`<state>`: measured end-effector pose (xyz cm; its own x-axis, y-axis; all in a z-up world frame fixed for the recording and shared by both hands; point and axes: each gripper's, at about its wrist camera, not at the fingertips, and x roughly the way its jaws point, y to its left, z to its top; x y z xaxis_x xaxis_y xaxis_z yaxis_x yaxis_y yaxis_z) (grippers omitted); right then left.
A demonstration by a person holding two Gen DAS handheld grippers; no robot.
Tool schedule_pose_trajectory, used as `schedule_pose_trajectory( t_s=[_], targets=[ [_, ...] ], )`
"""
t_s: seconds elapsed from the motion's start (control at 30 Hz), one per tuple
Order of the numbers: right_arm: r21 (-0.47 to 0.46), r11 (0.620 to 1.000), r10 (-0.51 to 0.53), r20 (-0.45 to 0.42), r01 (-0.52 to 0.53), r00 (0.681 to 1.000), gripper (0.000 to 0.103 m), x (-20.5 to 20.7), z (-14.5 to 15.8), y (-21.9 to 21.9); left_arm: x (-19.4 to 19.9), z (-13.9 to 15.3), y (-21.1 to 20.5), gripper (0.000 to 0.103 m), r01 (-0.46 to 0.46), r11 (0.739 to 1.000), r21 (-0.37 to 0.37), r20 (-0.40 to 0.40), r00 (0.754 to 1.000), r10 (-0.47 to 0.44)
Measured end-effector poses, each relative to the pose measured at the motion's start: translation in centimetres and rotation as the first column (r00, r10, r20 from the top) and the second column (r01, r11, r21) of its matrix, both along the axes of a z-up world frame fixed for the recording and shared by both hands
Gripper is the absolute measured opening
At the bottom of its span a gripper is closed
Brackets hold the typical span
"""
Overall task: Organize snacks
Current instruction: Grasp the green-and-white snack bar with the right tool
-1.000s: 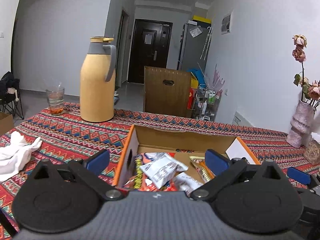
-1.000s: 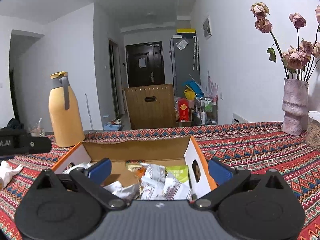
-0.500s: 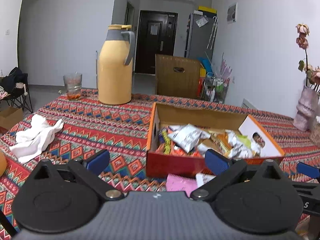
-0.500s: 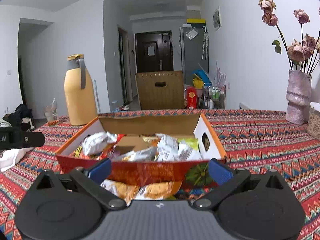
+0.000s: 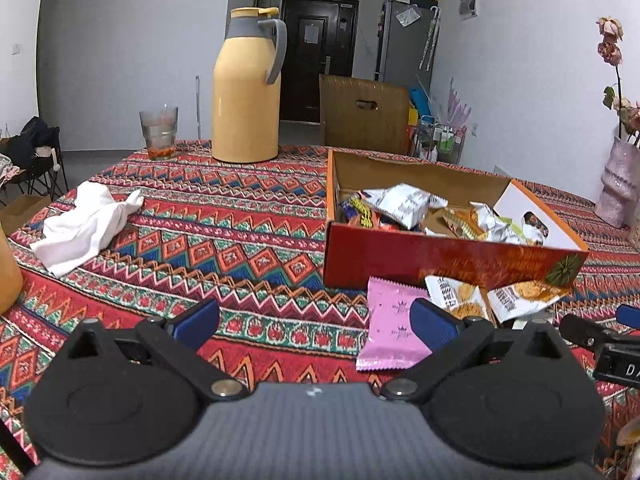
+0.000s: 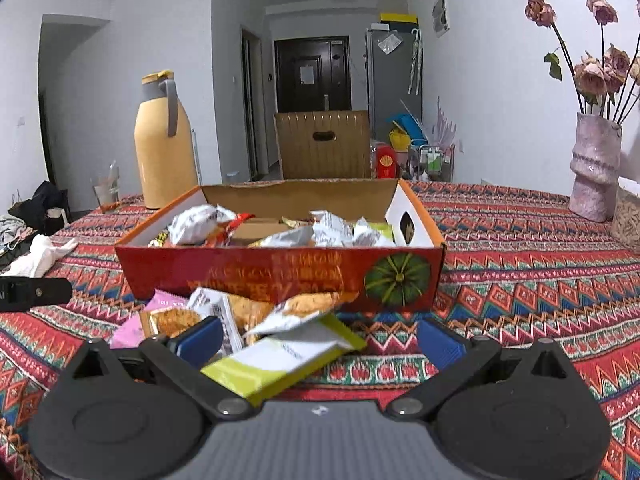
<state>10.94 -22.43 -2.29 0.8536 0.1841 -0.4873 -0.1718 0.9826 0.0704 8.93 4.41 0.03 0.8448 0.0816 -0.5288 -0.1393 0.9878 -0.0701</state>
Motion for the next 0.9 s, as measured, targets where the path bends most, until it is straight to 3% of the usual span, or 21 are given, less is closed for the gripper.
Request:
schedule_pose_trajectory(
  t_s=[0.23,0.37,0.9],
  targets=[
    [-0.009,1.0,-0.011,-0.009,0.011,1.0,0.103,0.2,-0.4,0.1,0.3,-1.8,0.6,0.103,-0.038,0.999,-0.012,0.038,0.999,0.039],
    [-0.01,1.0,-0.017,-0.018,0.017,1.0,0.103,0.3,-0.7,0.2,0.4,-2.0,1.1,0.103,-0.035,0.999,-0.041,0.032,0.999,0.036],
    [-0.043,0.998,0.054,-0.045,-0.056,0.998,0.103,-0.1,-1.0,1.9,0.0,-2.1,0.7,0.103,-0.02,1.0,-0.022,0.042,0.999,0.021]
  ],
)
